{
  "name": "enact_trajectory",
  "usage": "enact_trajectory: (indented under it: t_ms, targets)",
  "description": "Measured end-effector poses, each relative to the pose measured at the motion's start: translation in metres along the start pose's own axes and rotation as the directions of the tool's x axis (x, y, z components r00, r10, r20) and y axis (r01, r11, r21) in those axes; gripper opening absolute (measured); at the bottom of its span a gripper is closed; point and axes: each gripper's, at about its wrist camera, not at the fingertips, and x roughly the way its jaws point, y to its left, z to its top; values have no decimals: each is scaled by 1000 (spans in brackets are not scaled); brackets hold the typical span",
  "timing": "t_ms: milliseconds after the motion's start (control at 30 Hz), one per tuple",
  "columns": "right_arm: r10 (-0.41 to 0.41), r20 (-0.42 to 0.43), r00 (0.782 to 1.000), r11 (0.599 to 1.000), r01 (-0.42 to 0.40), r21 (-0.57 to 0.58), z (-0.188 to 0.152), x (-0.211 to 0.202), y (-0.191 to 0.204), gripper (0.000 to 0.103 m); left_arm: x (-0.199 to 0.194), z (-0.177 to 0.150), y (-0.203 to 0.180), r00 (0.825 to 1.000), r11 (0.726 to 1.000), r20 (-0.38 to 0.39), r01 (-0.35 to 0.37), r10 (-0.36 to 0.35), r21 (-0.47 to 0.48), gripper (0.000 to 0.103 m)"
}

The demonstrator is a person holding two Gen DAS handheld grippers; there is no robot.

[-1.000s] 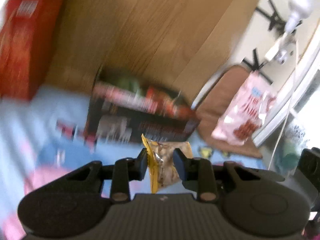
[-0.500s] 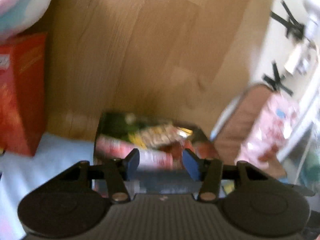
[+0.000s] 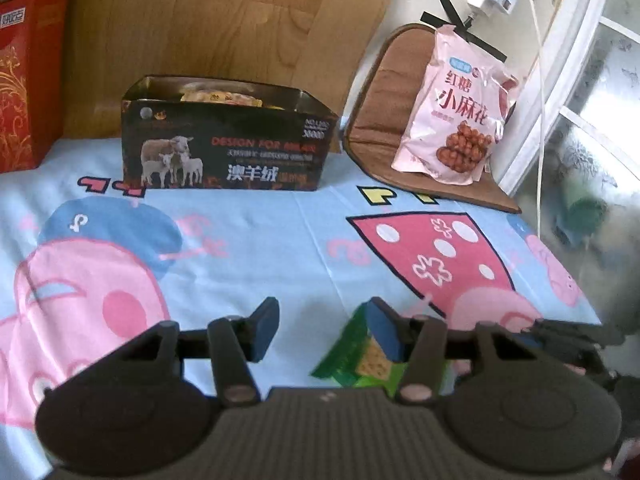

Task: Organize snacks

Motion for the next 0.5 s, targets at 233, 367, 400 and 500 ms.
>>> enact_trajectory:
  t_ms: [233, 367, 400, 500]
  targets:
    - [-6, -62, 998, 996, 1, -84, -19, 6, 36, 57, 17, -5, -9, 998, 998, -28, -47, 48, 45, 46]
    - [-143, 4, 990, 971, 141, -192, -15, 18, 49, 51, 13, -7, -8, 999, 999, -25, -41, 42, 20, 44]
    - [-189, 31, 982, 966, 191, -173, -11, 20, 43, 51, 12, -7, -8, 999, 999, -25, -46, 47, 20, 44]
    - [-235, 61, 970, 965, 240, -105, -3, 18, 29, 52, 7, -7, -6, 997, 996, -10, -78, 79, 37, 44]
